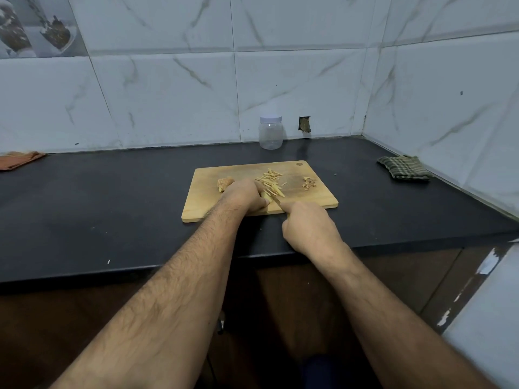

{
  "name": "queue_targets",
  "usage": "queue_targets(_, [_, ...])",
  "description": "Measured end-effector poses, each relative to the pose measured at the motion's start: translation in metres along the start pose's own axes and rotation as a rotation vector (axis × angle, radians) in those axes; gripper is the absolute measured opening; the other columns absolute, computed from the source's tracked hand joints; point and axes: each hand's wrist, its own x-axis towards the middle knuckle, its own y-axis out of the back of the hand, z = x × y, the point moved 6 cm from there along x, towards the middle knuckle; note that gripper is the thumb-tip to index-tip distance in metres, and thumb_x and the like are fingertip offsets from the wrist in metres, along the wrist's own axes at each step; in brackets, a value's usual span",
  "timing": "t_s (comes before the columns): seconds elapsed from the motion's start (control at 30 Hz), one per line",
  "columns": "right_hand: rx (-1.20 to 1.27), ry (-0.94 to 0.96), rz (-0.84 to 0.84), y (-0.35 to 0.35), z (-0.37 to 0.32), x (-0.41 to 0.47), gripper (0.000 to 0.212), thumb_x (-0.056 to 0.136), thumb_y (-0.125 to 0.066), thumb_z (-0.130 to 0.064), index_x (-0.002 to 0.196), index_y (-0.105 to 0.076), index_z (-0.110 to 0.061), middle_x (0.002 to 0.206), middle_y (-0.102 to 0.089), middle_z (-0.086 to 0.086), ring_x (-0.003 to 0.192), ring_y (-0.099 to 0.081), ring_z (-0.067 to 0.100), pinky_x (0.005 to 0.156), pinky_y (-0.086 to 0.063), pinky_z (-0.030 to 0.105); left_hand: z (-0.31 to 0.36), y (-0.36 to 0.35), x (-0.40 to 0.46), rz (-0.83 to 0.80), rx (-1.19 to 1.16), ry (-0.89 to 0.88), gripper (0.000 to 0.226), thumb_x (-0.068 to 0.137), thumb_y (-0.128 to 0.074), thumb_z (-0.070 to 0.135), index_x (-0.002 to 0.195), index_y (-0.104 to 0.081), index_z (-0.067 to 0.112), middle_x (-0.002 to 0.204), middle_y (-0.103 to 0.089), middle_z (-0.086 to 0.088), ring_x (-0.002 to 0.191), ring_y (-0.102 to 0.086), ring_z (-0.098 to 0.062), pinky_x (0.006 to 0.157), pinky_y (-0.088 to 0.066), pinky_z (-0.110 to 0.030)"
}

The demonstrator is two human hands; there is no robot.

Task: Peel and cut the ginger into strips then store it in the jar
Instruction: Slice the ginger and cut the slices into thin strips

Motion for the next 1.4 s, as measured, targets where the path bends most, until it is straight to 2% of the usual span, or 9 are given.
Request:
queue_targets(0.1, [0.031,-0.003,0.025,-0.002,-0.003,0.009,0.046,0.093,-0.049,-0.009,0.135,-0.056,-0.026,0.122,-0.063,0.006,0.11,-0.057,0.026,0.077,-0.047,0.032,0.0,0.0,0.0,0.006,0.007,-0.015,0.033,0.09,-0.067,0.033,0.123,-0.069,0.027,0.121,-0.068,0.004,0.114,-0.06,-0.018,0.099,-0.048,-0.031])
queue_targets(0.23, [0.076,0.004,0.058,-0.003,-0.008,0.016,0.052,0.094,-0.049,-0.01,0.142,-0.053,-0.029,0.132,-0.061,0.005,0.118,-0.056,0.025,0.089,-0.05,0.035,0.001,0.0,0.001,-0.001,0.053,-0.047,0.027,0.091,-0.064,0.034,0.115,-0.072,0.023,0.115,-0.069,0.004,0.114,-0.061,-0.02,0.095,-0.049,-0.031])
queue_targets(0.37, [0.077,0.025,0.06,-0.004,-0.013,0.021,0.048,0.093,-0.049,-0.01,0.137,-0.057,-0.029,0.13,-0.061,0.005,0.116,-0.056,0.025,0.089,-0.052,0.037,0.003,-0.001,0.002,-0.023,0.117,-0.081,0.013,0.093,-0.061,0.034,0.092,-0.068,0.023,0.104,-0.067,0.001,0.102,-0.061,-0.02,0.08,-0.045,-0.027])
queue_targets(0.57, [0.056,0.034,0.033,-0.006,-0.014,0.023,0.048,0.094,-0.05,-0.01,0.137,-0.057,-0.03,0.127,-0.062,0.006,0.113,-0.057,0.025,0.088,-0.051,0.036,0.005,0.002,0.001,-0.029,0.128,-0.083,0.03,0.094,-0.06,0.036,0.119,-0.07,0.024,0.119,-0.067,0.002,0.111,-0.059,-0.021,0.092,-0.048,-0.03])
queue_targets(0.83, [0.056,0.032,0.005,-0.002,-0.019,0.025,0.045,0.096,-0.05,-0.009,0.136,-0.058,-0.027,0.127,-0.062,0.007,0.113,-0.057,0.025,0.089,-0.05,0.035,0.003,0.001,0.002,-0.015,0.122,-0.068,0.026,0.094,-0.061,0.037,0.114,-0.072,0.025,0.117,-0.068,0.003,0.11,-0.059,-0.02,0.088,-0.046,-0.028])
queue_targets(0.93, [0.041,0.036,0.008,-0.004,-0.02,0.022,0.046,0.096,-0.048,-0.009,0.137,-0.057,-0.028,0.123,-0.062,0.006,0.107,-0.057,0.025,0.082,-0.049,0.035,0.003,0.001,0.003,-0.002,0.102,-0.058,0.022,0.093,-0.062,0.038,0.106,-0.073,0.024,0.111,-0.069,0.003,0.107,-0.061,-0.019,0.082,-0.045,-0.026])
queue_targets(1.03, [0.009,0.038,-0.022,-0.005,-0.014,0.014,0.043,0.093,-0.048,-0.006,0.13,-0.058,-0.026,0.112,-0.061,0.005,0.093,-0.052,0.023,0.07,-0.043,0.034,0.004,0.001,0.001,-0.01,0.112,-0.046,0.024,0.094,-0.062,0.038,0.112,-0.072,0.026,0.119,-0.067,0.004,0.113,-0.059,-0.02,0.089,-0.045,-0.028])
queue_targets(1.17, [-0.034,0.019,-0.056,-0.004,-0.005,-0.003,0.046,0.093,-0.049,-0.005,0.132,-0.055,-0.028,0.124,-0.06,0.008,0.109,-0.056,0.028,0.075,-0.045,0.034,0.002,0.002,0.0,0.003,0.08,-0.032,0.03,0.093,-0.064,0.036,0.122,-0.069,0.028,0.128,-0.065,0.005,0.12,-0.058,-0.019,0.096,-0.045,-0.028])
queue_targets(1.4, [-0.035,0.005,-0.05,-0.001,-0.001,-0.005,0.05,0.095,-0.048,-0.007,0.139,-0.053,-0.031,0.127,-0.059,0.008,0.114,-0.055,0.027,0.082,-0.048,0.036,0.002,0.001,-0.001,0.0,0.061,-0.024,0.03,0.092,-0.065,0.036,0.121,-0.07,0.028,0.128,-0.065,0.006,0.119,-0.058,-0.018,0.096,-0.045,-0.029])
